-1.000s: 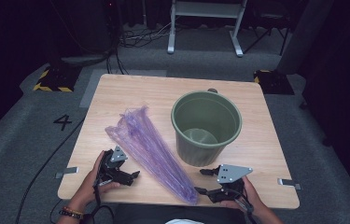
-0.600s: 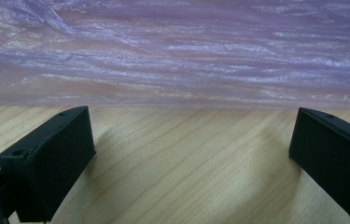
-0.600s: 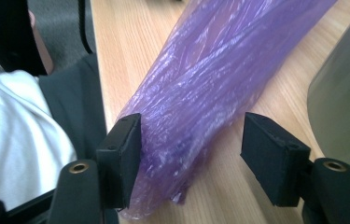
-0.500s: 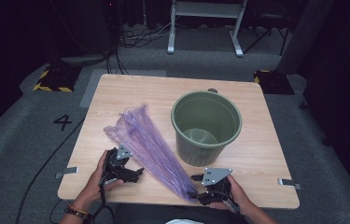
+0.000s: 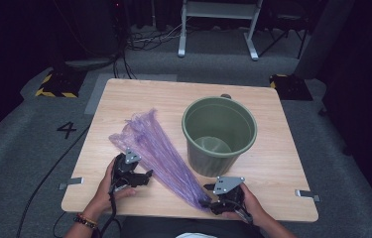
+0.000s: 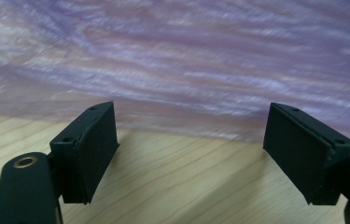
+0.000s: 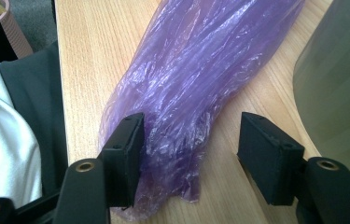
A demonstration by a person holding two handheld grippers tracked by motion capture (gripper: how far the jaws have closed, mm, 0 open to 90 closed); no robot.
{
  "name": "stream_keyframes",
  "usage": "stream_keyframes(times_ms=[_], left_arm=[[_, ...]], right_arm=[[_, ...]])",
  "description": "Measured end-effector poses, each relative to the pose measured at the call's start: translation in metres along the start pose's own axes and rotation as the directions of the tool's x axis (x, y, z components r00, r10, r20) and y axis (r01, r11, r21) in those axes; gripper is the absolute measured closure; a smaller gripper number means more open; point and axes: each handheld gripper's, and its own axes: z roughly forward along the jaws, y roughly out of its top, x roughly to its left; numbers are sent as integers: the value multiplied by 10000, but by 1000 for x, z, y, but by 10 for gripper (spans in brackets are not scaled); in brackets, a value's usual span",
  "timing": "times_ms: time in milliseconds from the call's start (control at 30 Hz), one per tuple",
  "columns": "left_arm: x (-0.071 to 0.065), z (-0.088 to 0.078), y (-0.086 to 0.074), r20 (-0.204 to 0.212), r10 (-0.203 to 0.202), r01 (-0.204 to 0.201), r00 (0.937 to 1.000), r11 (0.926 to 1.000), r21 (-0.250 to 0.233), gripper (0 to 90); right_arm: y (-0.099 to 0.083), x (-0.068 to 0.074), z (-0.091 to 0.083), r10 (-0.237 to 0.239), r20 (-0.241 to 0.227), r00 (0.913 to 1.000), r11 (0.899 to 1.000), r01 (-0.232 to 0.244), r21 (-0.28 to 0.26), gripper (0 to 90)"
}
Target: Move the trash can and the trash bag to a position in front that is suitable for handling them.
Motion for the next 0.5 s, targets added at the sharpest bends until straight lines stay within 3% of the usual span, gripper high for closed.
stream_keyframes(times_ms=[67,167,200,267,300,333,433,500], left_arm=[[-2,1,4,103,73,-72,9999,10000,-66,163],[-8,2,12,128,-121,124,9998,9996,-256,167],[-11,3,14,30,34,-34,10000,9996,-277,171],[-15,3,18,45,-81,82,10000,9991,-409,170],[-17,5,24,367,-352,370,9987,9982,-480,171],[-19,7,28,218,-328,337,9992,9985,-442,166],[-22,13,34,538,-506,538,9973,9968,-587,164],[-24,19,39,427,-525,546,9977,9974,-475,168]], right_arm=[[0,0,0,-21,-7,10000,10000,21,-8,412],[0,0,0,-89,29,10000,10000,89,-21,412],[0,1,0,-129,56,9999,9999,129,-33,412],[0,1,0,-175,90,9998,9998,176,-40,413],[-1,1,0,-179,89,9998,9998,179,-52,412],[-1,1,0,-143,86,9999,9999,144,-57,410],[-1,1,0,-134,76,9999,9999,135,-70,408],[-1,1,0,-148,96,9998,9999,148,-76,407]])
